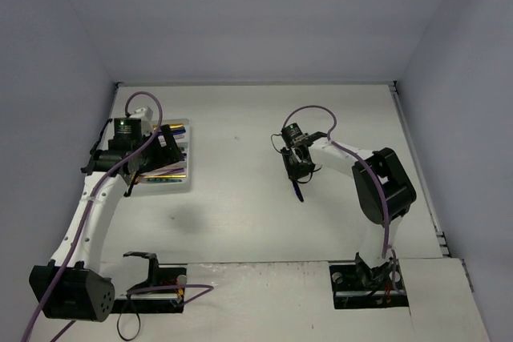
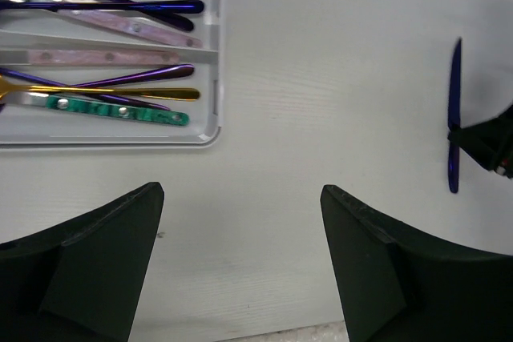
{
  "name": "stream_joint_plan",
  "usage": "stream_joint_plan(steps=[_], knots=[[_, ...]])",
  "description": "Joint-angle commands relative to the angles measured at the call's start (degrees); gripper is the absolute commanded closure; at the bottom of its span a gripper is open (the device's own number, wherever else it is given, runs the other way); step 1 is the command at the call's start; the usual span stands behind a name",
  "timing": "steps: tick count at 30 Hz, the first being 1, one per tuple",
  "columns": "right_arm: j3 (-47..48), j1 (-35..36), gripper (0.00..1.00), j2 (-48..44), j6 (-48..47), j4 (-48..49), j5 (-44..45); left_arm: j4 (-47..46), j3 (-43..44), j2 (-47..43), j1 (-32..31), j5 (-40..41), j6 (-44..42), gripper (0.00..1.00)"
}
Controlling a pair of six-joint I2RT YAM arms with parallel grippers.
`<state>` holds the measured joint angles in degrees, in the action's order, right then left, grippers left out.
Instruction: Sort the eating utensils into containers
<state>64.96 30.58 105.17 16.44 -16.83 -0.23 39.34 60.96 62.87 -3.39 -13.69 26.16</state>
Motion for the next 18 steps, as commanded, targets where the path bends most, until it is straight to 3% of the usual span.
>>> stream_joint_plan(steps=[1, 10, 15, 18], knots=[[4.48, 2.22, 1.00, 0.83, 0.40, 0.48, 0.72, -6.55, 1.13, -0.97, -5.60, -6.85, 0.76, 0.23], [10.91, 3.63, 1.00, -2.18, 3.54, 0.31, -2.95, -23.85, -8.74, -1.41, -13.92, -11.98, 11.58, 0.23], [13.62, 5.41, 1.00, -3.58, 6.14, 0.33, -4.72, -37.31, -13.92, 1.60, -20.50, -12.60, 16.28, 0.23], [15.07, 5.94, 1.00, -4.81, 7.89, 0.40, -5.97, -40.13, -13.99, 4.39, -23.94, -11.88, 16.17, 0.23]])
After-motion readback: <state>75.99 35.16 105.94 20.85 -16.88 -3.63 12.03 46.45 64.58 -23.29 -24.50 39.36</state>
